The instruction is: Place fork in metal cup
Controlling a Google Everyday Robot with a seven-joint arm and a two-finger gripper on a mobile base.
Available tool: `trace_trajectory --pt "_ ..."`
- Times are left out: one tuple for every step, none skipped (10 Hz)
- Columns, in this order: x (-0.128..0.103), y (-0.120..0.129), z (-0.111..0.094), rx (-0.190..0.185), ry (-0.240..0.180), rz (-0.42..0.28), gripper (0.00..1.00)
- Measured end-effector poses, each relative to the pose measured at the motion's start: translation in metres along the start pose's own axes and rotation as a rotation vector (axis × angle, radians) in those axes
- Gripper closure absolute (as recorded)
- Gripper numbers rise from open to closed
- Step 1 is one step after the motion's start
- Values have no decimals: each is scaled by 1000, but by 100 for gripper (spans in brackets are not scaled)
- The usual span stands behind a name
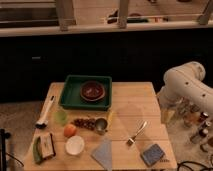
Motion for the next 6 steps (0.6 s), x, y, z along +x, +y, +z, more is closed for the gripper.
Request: trace_trajectory --pt "0 0 0 0 0 0 20" --pt "-1 1 3 -1 2 -7 20" --pt "-8 3 12 -4 4 -29 20" --pt "-14 5 22 -7 5 -48 20" --pt "-18 7 28 -9 6 -60 20" --pt "-22 7 31 -10 6 -69 20"
